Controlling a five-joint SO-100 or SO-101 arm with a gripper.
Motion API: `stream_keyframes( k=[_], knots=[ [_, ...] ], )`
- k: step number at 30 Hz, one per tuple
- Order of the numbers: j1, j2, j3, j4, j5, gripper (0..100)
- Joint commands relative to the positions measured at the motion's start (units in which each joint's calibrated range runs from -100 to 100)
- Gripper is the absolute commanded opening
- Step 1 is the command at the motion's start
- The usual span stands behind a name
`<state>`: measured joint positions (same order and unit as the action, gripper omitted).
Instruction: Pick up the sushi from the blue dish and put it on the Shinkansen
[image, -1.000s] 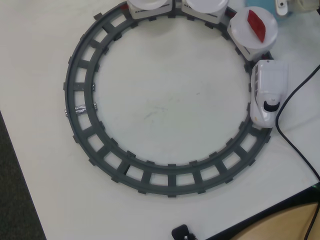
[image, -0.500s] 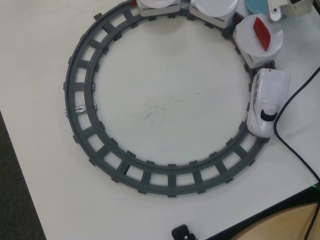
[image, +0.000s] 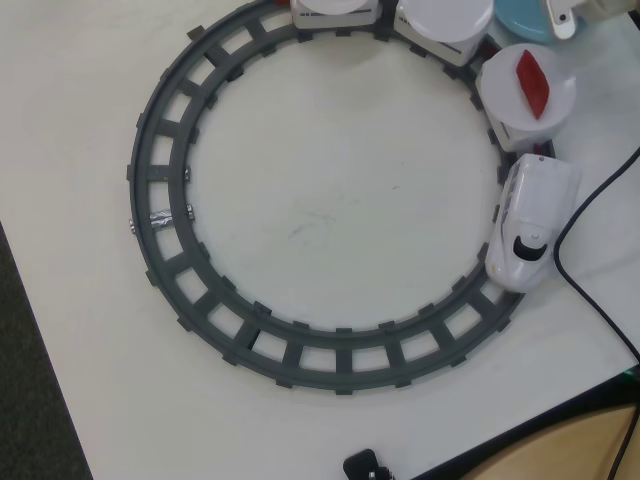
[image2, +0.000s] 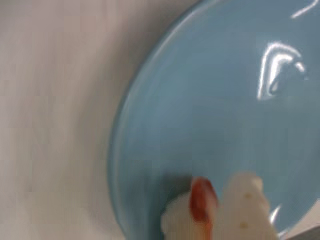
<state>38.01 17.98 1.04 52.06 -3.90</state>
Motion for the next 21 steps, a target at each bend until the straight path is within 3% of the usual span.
stream_keyframes(
  k=[1, 7, 13, 21],
  knots=[
    [0.6, -6.7, -3.5, 3.5, 4.3, 25],
    [4.7, -9.2, -3.4, 9.4, 12.4, 25],
    [7.7, -9.8, -3.5, 14.9, 15.2, 26],
    [7.1, -4.7, -3.5, 11.7, 17.3, 26]
  ],
)
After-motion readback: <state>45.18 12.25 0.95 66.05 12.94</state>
